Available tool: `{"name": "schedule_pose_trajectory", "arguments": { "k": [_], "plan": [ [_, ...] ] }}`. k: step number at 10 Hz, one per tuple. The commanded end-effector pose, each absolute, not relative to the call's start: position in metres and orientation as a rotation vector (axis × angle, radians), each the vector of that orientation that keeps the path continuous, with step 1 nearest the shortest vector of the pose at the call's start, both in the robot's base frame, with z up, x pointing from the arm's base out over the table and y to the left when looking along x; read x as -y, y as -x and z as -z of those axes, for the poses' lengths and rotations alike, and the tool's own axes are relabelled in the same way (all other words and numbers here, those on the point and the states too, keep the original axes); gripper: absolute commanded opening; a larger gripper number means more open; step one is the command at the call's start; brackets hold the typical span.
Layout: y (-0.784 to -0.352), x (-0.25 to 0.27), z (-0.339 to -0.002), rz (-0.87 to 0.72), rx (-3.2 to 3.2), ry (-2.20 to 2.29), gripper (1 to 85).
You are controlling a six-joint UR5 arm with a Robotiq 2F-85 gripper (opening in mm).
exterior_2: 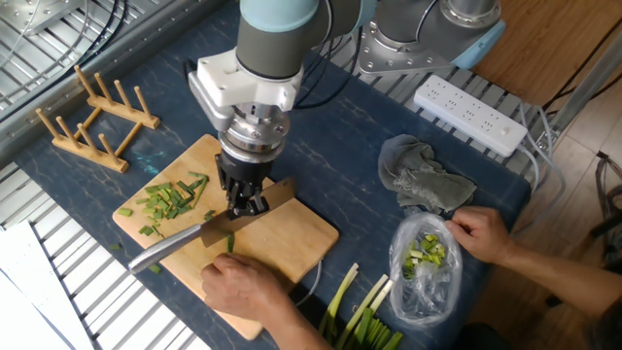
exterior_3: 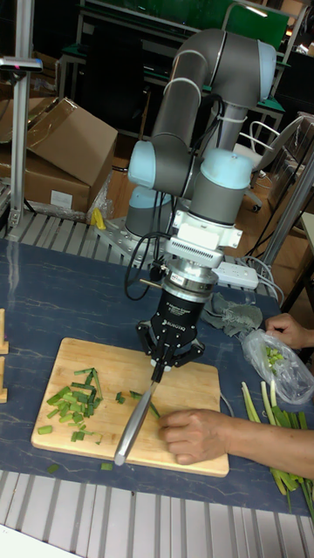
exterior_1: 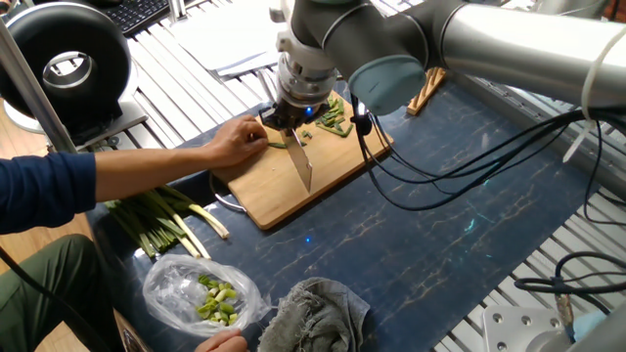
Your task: Chop the scallions
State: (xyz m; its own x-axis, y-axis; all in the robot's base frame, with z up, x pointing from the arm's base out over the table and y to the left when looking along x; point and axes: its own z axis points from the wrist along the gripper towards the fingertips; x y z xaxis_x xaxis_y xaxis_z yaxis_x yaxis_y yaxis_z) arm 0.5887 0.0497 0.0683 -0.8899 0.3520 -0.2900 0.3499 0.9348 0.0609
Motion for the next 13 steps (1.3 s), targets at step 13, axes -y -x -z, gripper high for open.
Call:
{"name": "schedule_pose_trajectory", "arguments": {
  "k": [13],
  "plan": [
    [-0.674, 0.003, -0.119, 0.102, -2.834, -0.289, 1.3]
  ]
}}
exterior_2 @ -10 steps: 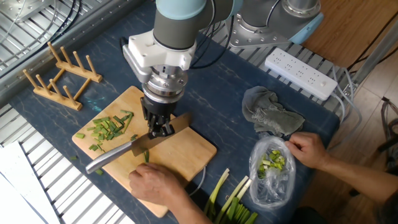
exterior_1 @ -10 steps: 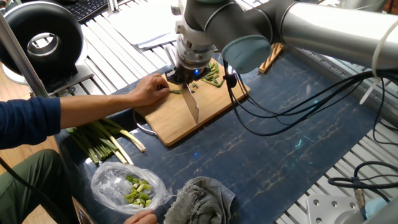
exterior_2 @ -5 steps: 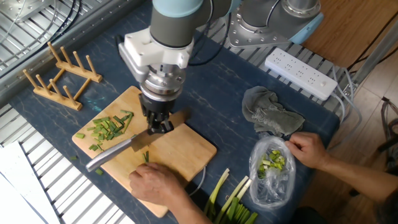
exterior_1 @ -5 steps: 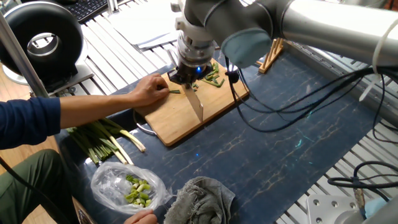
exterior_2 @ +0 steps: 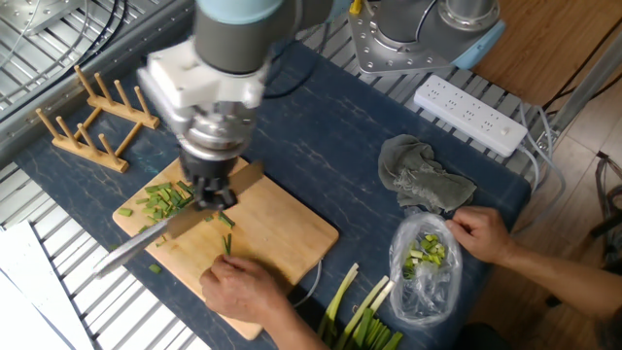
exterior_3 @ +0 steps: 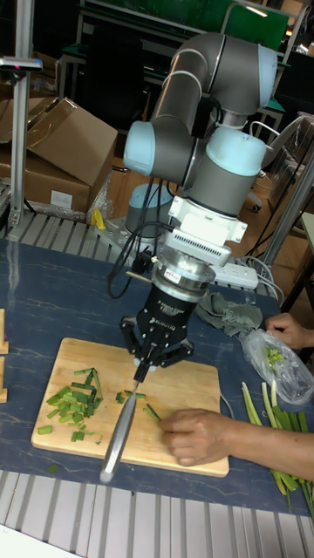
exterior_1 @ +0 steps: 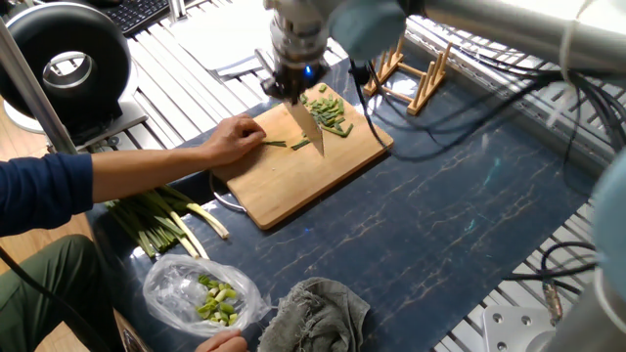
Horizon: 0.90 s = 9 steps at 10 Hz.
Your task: Chop the scallions
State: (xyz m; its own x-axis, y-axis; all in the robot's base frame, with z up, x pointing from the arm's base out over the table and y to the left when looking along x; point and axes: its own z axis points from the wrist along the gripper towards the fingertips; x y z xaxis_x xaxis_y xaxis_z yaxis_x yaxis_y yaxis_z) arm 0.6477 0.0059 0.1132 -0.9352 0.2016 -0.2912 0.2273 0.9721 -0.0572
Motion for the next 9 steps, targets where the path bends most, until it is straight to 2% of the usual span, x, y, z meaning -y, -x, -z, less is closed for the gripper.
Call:
{"name": "schedule_pose_trajectory", "arguments": {
  "k": [1, 9],
  "plan": [
    [-0.68, 0.002, -0.115, 0.087, -2.832, -0.281, 1.3],
    [-0.707, -0.018, -0.097, 0.026, -2.755, -0.519, 1.3]
  ]
}}
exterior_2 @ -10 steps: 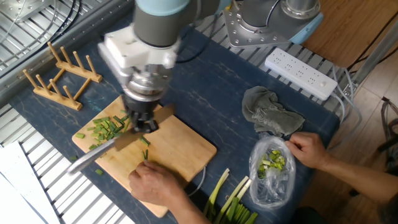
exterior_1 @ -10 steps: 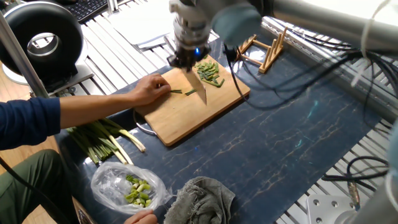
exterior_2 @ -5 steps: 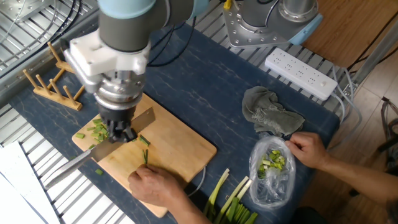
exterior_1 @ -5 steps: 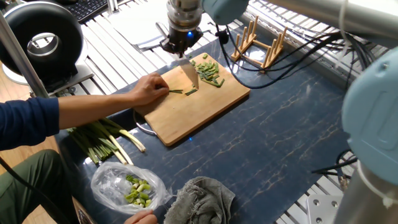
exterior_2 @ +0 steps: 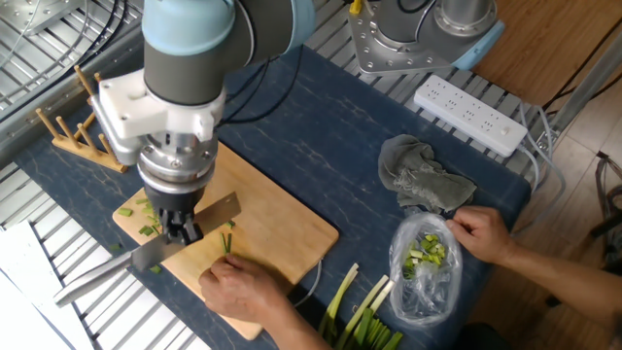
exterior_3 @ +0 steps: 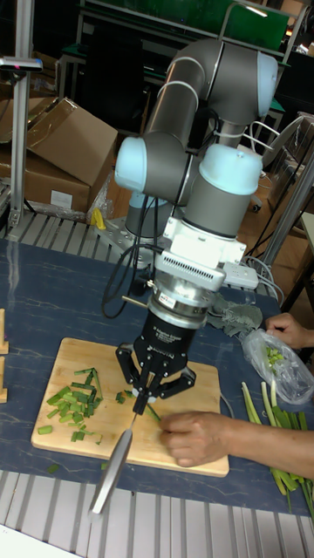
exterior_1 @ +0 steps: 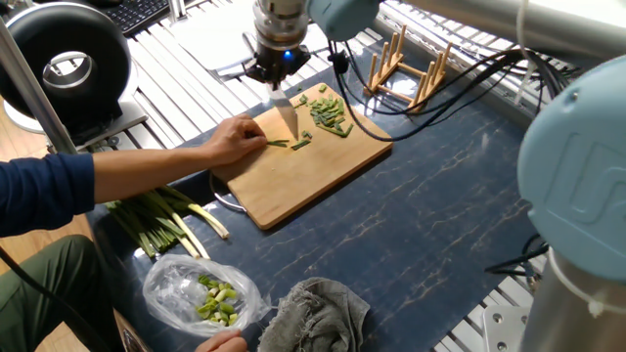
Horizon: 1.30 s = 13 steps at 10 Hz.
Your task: Chop the scallions
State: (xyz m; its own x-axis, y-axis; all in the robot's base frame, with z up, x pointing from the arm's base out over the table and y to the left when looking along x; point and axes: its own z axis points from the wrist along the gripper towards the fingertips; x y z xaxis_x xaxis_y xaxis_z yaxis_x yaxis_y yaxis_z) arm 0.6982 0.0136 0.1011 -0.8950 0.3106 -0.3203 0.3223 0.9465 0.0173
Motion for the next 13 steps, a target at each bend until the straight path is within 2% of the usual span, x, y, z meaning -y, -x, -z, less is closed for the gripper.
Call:
{"name": "schedule_pose_trajectory", "arguments": {
  "k": [1, 7, 13],
  "plan": [
    [-0.709, -0.018, -0.095, 0.025, -2.749, -0.526, 1.3],
    [-0.699, -0.03, -0.085, -0.032, -2.766, -0.66, 1.3],
    [-0.702, -0.028, -0.076, -0.01, -2.738, -0.658, 1.3]
  ]
}}
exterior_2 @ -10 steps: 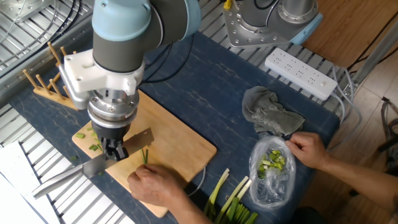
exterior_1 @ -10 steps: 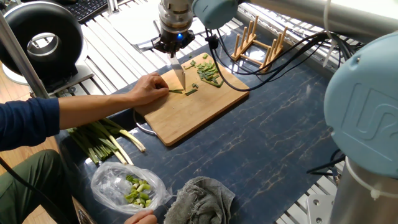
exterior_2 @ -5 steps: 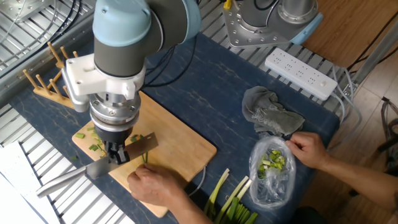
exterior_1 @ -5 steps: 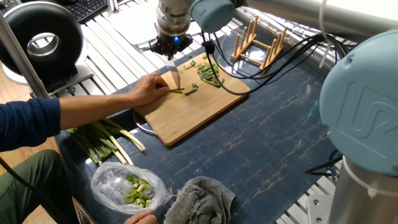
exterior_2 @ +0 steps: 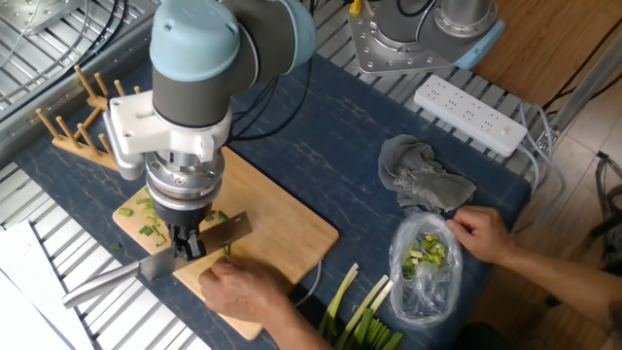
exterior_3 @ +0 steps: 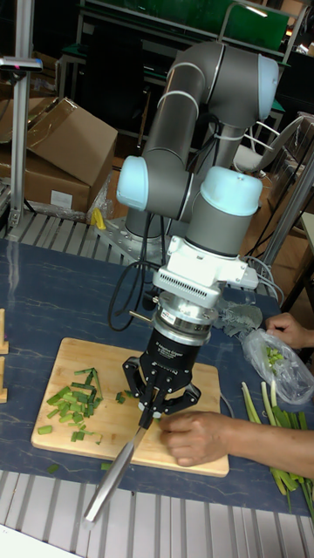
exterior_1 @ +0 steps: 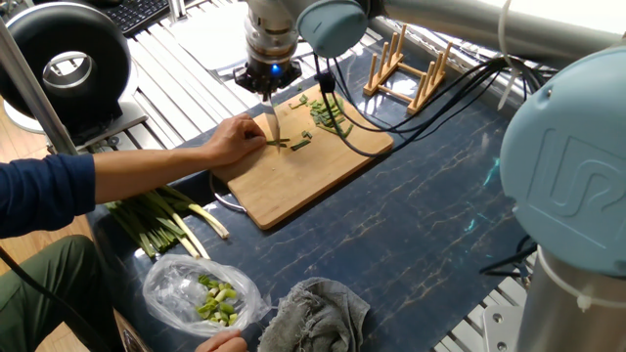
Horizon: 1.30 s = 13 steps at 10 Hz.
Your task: Chop the scallions
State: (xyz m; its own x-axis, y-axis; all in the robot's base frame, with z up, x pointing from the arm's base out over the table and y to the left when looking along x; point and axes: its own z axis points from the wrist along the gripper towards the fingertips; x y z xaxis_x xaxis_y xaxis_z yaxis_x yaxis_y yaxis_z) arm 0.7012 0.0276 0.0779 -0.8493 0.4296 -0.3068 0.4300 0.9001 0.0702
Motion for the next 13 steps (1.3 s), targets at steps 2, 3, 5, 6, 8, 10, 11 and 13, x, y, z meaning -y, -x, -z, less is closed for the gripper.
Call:
{"name": "schedule_pose_trajectory", "arguments": {
  "k": [2, 3, 5, 6, 8, 10, 11, 13],
  "plan": [
    [-0.702, -0.029, -0.075, -0.004, -2.728, -0.666, 1.3],
    [-0.701, -0.029, -0.075, 0.0, -2.727, -0.665, 1.3],
    [-0.698, -0.029, -0.072, 0.012, -2.729, -0.657, 1.3],
    [-0.697, -0.029, -0.071, 0.013, -2.726, -0.656, 1.3],
    [-0.695, -0.03, -0.071, 0.019, -2.723, -0.656, 1.3],
    [-0.694, -0.032, -0.07, 0.019, -2.72, -0.662, 1.3],
    [-0.693, -0.032, -0.071, 0.019, -2.72, -0.662, 1.3],
    [-0.688, -0.033, -0.072, 0.018, -2.728, -0.668, 1.3]
  ]
}}
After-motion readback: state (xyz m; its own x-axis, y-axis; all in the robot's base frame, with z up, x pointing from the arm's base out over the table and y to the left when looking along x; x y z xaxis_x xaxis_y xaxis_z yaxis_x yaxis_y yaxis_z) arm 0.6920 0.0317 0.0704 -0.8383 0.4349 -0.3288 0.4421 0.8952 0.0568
